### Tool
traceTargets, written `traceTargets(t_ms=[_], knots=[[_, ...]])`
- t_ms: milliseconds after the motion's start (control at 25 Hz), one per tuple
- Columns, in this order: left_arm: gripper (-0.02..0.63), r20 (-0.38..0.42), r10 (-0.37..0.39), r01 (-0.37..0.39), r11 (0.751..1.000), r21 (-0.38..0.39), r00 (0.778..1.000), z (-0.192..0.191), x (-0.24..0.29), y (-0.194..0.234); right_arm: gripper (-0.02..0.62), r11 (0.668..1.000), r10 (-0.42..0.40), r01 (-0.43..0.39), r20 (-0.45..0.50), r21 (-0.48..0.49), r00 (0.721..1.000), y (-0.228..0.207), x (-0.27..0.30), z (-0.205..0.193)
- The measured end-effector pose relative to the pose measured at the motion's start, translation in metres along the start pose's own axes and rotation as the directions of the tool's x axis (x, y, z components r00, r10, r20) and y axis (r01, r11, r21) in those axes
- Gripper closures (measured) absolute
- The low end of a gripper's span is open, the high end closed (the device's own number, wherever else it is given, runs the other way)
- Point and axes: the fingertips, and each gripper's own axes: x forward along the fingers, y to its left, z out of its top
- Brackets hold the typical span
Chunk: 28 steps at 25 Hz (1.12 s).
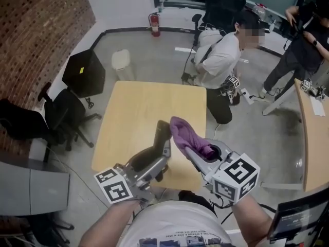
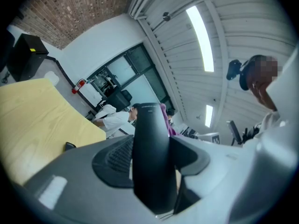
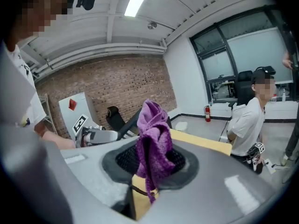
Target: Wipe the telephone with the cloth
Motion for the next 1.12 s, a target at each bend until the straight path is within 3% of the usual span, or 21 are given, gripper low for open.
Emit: traceTargets(t_ms=[560, 880, 1120], knots=[[0.35, 0.086, -0.012, 0.018, 0.997, -0.078, 0.996, 0.018, 0.006, -0.004, 0.509, 0.972, 0.221, -0.231, -0.164, -0.043, 0.961, 0.056, 0.007, -0.049], [0.35, 0.114, 0.009, 0.002, 0.995, -0.099, 0.993, 0.022, 0.012, -0.002, 0.509, 0.952, 0.287, -0.305, -0.239, -0.038, 0.927, 0.059, -0.013, -0.076], [0.35, 0.128, 0.077, -0.066, 0.994, -0.087, 0.989, 0.024, 0.016, 0.011, 0.509, 0.946, 0.305, -0.323, -0.285, -0.017, 0.909, 0.049, -0.026, -0.095]])
